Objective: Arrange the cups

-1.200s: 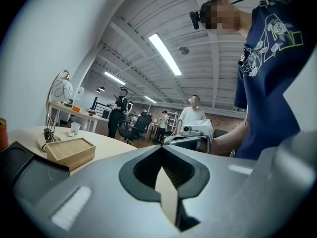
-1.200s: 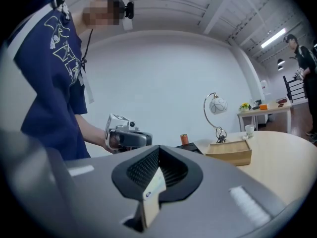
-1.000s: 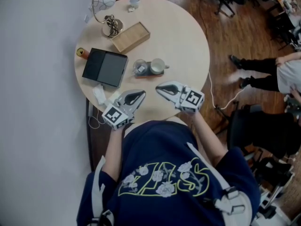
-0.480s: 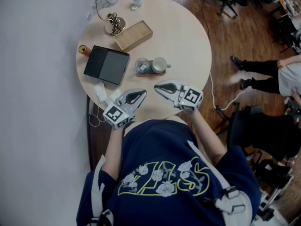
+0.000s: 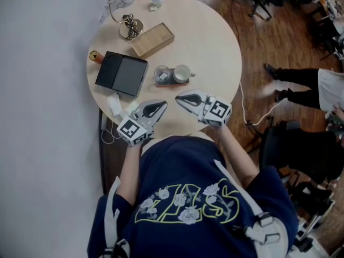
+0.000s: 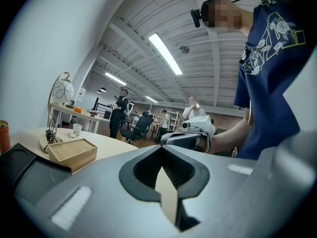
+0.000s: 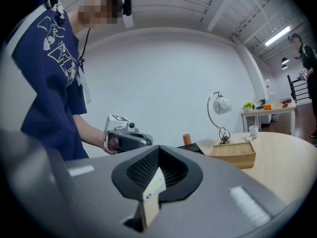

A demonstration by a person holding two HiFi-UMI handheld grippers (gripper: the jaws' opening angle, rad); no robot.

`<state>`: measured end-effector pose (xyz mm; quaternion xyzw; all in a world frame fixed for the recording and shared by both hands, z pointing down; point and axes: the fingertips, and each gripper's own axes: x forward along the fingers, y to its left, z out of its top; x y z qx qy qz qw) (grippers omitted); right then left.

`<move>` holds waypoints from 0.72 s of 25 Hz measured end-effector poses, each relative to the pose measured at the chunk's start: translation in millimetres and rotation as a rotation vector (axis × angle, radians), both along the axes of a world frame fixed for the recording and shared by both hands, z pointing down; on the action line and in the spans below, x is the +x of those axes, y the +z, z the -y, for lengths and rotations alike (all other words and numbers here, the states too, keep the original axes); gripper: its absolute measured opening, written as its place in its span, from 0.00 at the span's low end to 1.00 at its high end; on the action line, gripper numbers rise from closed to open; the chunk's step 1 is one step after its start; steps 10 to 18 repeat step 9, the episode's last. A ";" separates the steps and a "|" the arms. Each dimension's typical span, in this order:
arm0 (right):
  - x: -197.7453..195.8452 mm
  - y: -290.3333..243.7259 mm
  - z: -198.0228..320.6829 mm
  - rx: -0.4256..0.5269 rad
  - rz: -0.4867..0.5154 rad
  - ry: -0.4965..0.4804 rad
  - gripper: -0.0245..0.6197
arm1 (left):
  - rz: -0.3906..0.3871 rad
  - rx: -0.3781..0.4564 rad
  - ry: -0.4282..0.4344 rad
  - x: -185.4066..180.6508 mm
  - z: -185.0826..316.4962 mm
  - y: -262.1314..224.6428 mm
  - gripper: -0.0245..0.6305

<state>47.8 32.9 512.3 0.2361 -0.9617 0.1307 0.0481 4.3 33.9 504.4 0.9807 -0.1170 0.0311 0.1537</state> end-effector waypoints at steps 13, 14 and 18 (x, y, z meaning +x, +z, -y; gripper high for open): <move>0.5 -0.4 1.6 0.002 -0.008 0.000 0.04 | 0.003 0.003 -0.002 1.9 5.3 0.5 0.04; 0.5 -0.4 1.6 0.002 -0.008 0.000 0.04 | 0.003 0.003 -0.002 1.9 5.3 0.5 0.04; 0.5 -0.4 1.6 0.002 -0.008 0.000 0.04 | 0.003 0.003 -0.002 1.9 5.3 0.5 0.04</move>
